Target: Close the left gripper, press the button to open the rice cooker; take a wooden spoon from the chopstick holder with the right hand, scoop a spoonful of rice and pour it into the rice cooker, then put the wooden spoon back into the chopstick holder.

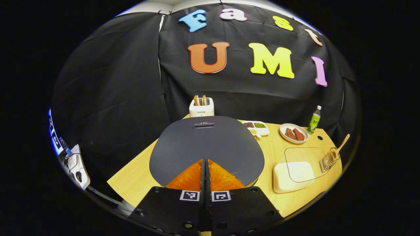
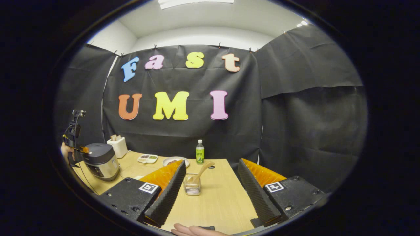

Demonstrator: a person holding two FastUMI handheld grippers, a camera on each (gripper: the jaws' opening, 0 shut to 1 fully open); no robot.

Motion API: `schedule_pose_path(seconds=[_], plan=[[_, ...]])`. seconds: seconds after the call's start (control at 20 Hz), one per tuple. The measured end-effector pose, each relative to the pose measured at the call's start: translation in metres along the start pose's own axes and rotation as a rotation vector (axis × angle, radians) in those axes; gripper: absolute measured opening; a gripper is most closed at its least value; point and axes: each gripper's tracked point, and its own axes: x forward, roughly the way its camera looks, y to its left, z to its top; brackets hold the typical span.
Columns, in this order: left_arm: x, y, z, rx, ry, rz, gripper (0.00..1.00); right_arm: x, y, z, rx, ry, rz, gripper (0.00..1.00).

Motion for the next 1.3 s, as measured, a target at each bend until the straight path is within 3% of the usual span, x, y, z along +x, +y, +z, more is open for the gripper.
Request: schedule_pose_path(seconds=[0.1, 0.3, 0.4, 0.65, 0.8, 0.85, 0.9, 1.1, 1.25, 1.3], plan=[[0.0, -0.001, -0.004, 0.019, -0.031, -0.015, 0.0, 0.005, 0.006, -0.008, -0.026, 0.016, 0.006, 1.0], [-0.001, 0.0, -0.008, -0.06, -0.061, -0.04, 0.0, 0.005, 0.024, -0.016, -0.073, 0.026, 0.03, 0.99], [-0.004, -0.002, -0.007, -0.047, -0.063, -0.042, 0.01, 0.009, 0.026, -0.025, -0.088, 0.033, 0.028, 1.0], [-0.045, 0.008, 0.01, -0.097, -0.115, -0.034, 0.02, 0.006, 0.029, -0.034, -0.119, 0.062, 0.026, 1.0], [-0.08, -0.002, 0.024, -0.157, -0.162, -0.101, 0.76, 0.007, 0.029, -0.035, -0.12, 0.059, 0.019, 1.0], [-0.091, -0.004, 0.026, -0.16, -0.174, -0.119, 0.64, 0.007, 0.03, -0.035, -0.116, 0.061, 0.021, 1.0], [-0.1, -0.001, 0.028, -0.156, -0.191, -0.123, 0.81, 0.008, 0.03, -0.037, -0.114, 0.062, 0.023, 1.0], [-0.143, 0.002, 0.034, -0.145, -0.266, -0.14, 0.92, 0.013, 0.038, -0.047, -0.114, 0.073, 0.04, 1.0], [-0.167, 0.01, 0.022, -0.108, -0.292, -0.106, 0.95, 0.026, 0.044, -0.051, -0.109, 0.064, 0.058, 1.0], [-0.176, 0.013, 0.016, -0.098, -0.295, -0.09, 0.84, 0.033, 0.044, -0.052, -0.102, 0.063, 0.057, 1.0]])
